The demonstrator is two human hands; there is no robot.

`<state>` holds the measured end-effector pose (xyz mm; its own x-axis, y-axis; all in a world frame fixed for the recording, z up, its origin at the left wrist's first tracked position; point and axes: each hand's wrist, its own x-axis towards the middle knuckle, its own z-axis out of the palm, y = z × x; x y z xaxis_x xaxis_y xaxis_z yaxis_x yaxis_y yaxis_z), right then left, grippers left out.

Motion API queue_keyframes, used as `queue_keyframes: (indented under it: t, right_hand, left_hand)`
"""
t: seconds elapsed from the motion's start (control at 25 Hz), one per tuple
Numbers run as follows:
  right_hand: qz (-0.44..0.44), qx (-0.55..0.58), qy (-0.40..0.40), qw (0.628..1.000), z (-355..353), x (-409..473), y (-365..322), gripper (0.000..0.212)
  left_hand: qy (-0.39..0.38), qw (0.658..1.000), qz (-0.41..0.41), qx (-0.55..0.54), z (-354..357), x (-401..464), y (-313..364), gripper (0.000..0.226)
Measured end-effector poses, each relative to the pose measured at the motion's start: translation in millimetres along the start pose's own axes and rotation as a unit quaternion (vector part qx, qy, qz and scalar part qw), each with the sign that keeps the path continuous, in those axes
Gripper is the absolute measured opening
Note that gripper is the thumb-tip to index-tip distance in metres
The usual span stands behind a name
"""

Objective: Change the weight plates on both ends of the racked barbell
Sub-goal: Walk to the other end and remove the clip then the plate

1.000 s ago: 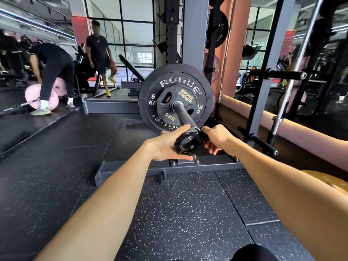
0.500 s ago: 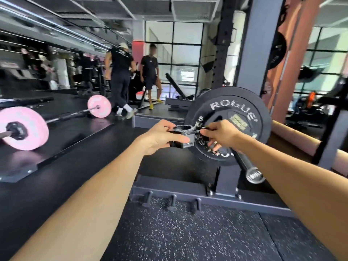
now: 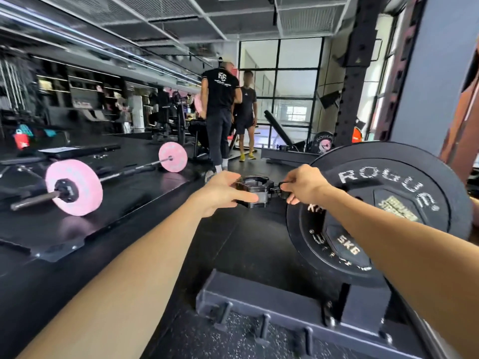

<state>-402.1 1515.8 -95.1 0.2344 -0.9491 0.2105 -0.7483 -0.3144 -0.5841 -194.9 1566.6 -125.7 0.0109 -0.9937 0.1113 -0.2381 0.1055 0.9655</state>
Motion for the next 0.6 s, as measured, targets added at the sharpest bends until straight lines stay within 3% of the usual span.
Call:
queue_keyframes:
  t: [0.12,0.32,0.48,0.6]
  right_hand:
    - [-0.024,-0.049,0.009,0.998,3.4,58.6,-2.2,0.018]
    - [-0.019,-0.157,0.013,0.987,20.6,158.7,3.4,0.002]
    - [0.016,-0.228,0.003,0.973,36.5,215.0,11.1,0.026]
    - [0.04,-0.267,-0.007,0.963,47.1,240.3,16.9,0.03]
  left_hand:
    - [0.009,1.0,0.006,0.023,-10.2,56.3,-0.8,0.082]
    - [0.007,1.0,0.004,0.03,-28.1,160.5,-17.1,0.079]
    - [-0.001,0.999,-0.007,0.034,-36.3,234.8,-38.8,0.083]
    - [-0.011,0.999,-0.016,0.048,-35.7,275.9,-60.2,0.088]
